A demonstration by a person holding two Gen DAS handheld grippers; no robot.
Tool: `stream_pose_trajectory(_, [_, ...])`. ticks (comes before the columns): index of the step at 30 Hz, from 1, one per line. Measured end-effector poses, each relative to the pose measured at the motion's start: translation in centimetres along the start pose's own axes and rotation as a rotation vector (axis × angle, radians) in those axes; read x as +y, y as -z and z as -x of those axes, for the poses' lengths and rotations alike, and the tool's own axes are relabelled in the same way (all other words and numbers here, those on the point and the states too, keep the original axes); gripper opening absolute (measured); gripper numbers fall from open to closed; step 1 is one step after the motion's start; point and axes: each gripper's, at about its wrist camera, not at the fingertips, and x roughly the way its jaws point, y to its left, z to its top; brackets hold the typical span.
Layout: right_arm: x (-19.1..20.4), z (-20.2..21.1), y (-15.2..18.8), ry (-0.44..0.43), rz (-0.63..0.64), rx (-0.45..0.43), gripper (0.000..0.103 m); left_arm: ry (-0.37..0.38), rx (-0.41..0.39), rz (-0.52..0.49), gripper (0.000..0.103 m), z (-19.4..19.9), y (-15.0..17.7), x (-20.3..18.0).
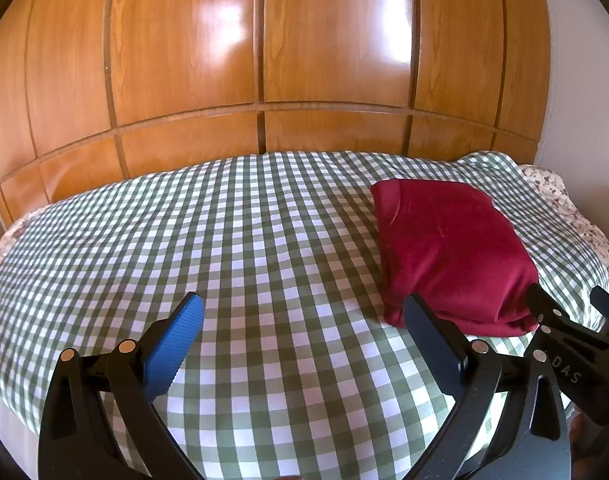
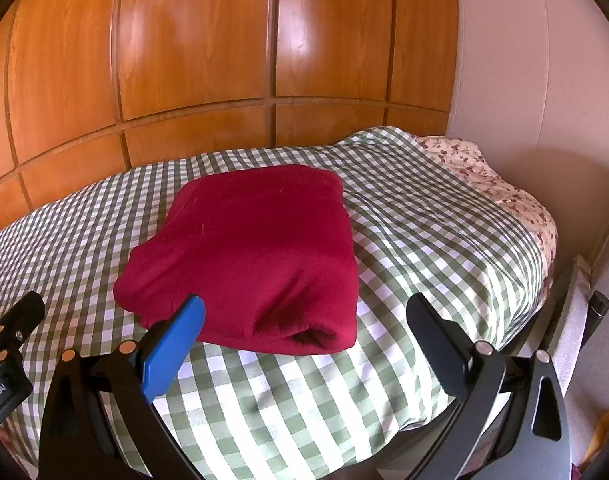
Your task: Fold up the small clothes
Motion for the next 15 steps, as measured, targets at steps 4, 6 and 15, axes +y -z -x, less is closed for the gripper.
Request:
stream_pose_trajectory(4, [0.1, -0.1, 0.1, -0.002, 0.002, 0.006, 0.101, 0.006, -0.011, 0.002, 0.099, 0.0, 0.1, 0.0])
stream_pose_trajectory(6, [0.1, -0.1, 0.0, -0.007, 0.002, 0.006, 0.101, 0.004, -0.010, 0.002, 0.099, 0.0, 0.0, 0.0])
stream_pose_trajectory(15, [-5.9, -3.1, -4.3, 0.004, -0.161, 0.035, 0.101, -0.008, 0.087, 0.034, 0.099, -2.4, 0.6, 0.7])
